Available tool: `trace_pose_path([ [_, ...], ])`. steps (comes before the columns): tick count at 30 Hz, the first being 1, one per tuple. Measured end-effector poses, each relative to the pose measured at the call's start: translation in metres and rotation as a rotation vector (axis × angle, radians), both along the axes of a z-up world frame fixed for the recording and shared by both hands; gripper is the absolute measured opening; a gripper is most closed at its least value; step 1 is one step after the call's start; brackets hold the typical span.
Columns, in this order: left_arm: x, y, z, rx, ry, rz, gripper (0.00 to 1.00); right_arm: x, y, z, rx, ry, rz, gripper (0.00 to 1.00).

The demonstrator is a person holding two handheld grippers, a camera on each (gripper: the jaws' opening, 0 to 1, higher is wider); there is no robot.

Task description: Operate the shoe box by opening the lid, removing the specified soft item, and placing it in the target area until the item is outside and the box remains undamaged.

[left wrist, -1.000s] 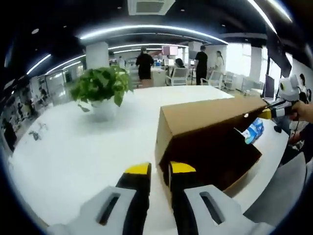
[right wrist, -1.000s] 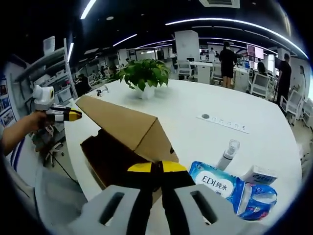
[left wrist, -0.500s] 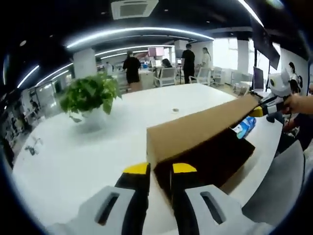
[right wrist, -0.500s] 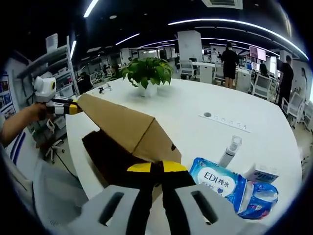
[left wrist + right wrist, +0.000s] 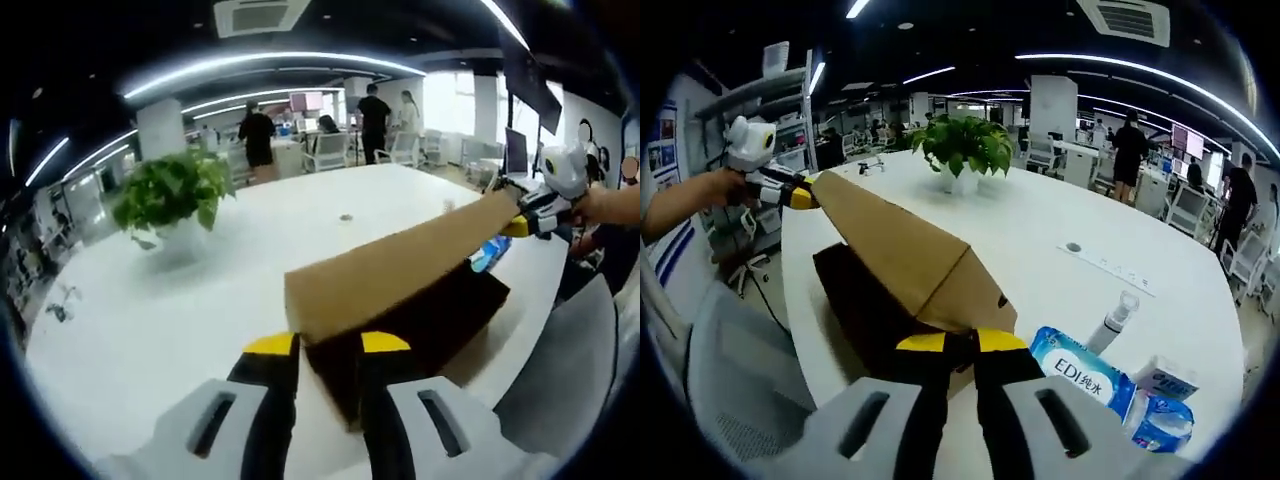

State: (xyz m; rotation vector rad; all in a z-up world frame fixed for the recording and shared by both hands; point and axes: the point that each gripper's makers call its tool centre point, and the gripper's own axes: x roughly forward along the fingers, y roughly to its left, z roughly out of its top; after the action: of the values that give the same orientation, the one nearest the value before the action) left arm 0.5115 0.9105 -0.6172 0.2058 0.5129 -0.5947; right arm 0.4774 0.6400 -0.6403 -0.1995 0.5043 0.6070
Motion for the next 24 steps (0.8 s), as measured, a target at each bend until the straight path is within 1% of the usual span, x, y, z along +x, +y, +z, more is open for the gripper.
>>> trace_pose_path([
  [6, -0.007, -0.001, -0.007, 0.011, 0.022, -0.019, 0.25, -0.008, 0.005, -0.006, -0.018, 0.004, 0.057, 0.15],
  [13, -0.018, -0.005, -0.016, 0.022, 0.053, -0.050, 0.32, -0.019, 0.012, -0.014, -0.020, 0.031, 0.121, 0.24],
  [16, -0.023, -0.007, -0.021, 0.033, 0.069, -0.067, 0.36, -0.026, 0.016, -0.018, -0.010, 0.053, 0.148, 0.30],
  [19, -0.028, -0.008, -0.026, 0.035, 0.088, -0.081, 0.39, -0.029, 0.018, -0.022, -0.001, 0.070, 0.158, 0.34],
  [24, -0.033, -0.009, -0.034, 0.033, 0.112, -0.085, 0.42, -0.032, 0.019, -0.027, 0.042, 0.110, 0.143, 0.35],
])
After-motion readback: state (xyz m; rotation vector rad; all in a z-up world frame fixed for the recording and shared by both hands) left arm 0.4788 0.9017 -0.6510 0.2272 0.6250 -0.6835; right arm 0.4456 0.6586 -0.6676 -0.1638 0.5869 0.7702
